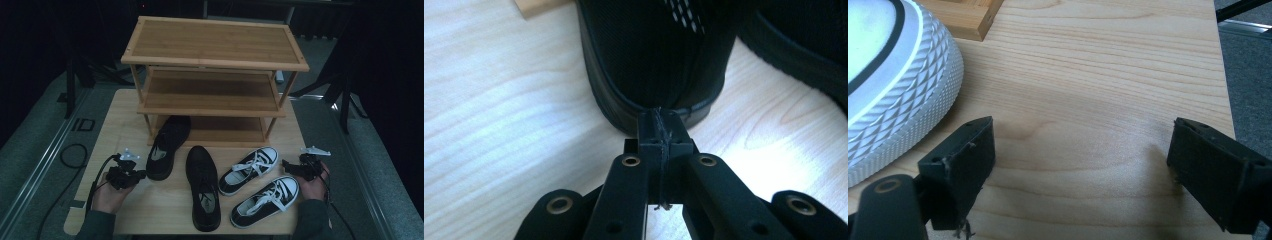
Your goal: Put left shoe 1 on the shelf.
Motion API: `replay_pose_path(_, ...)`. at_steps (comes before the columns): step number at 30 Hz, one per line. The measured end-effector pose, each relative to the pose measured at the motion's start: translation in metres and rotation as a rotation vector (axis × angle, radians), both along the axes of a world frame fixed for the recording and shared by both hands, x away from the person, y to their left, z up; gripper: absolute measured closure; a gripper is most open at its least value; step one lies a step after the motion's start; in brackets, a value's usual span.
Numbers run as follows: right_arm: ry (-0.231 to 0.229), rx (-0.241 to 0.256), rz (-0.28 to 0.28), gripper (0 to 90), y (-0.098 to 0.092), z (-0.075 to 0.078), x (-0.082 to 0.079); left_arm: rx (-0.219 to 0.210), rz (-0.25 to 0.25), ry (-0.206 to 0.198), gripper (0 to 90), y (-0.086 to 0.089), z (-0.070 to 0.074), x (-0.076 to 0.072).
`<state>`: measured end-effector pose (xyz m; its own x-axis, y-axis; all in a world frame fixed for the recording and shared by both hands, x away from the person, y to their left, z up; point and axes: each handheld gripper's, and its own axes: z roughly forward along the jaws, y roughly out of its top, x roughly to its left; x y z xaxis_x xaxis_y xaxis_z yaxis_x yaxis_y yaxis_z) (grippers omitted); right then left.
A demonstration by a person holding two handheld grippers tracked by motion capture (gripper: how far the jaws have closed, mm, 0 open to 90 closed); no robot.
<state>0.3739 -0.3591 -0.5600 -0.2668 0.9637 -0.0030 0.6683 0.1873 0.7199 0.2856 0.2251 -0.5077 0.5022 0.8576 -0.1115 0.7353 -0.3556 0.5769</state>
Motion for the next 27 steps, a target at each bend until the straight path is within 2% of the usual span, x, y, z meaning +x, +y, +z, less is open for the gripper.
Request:
replay_pose_path(9, 0.000, 0.000, 0.000, 11.8, 0.000, 0.000, 0.000, 0.024, -0.031, 0.041, 89.6, -0.011, -0.015, -0.003)
replay_pose_path(12, 0.000, 0.000, 0.000, 11.8, 0.000, 0.000, 0.000, 0.024, -0.039, 0.042, 89.6, -0.013, -0.015, -0.002)
replay_pose_path(17, 0.000, 0.000, 0.000, 11.8, 0.000, 0.000, 0.000, 0.055, -0.059, 0.038, 89.6, -0.022, -0.015, 0.001)
replay_pose_path(27, 0.000, 0.000, 0.000, 11.8, 0.000, 0.000, 0.000, 0.054, -0.082, 0.033, 89.7, -0.035, -0.014, 0.005)
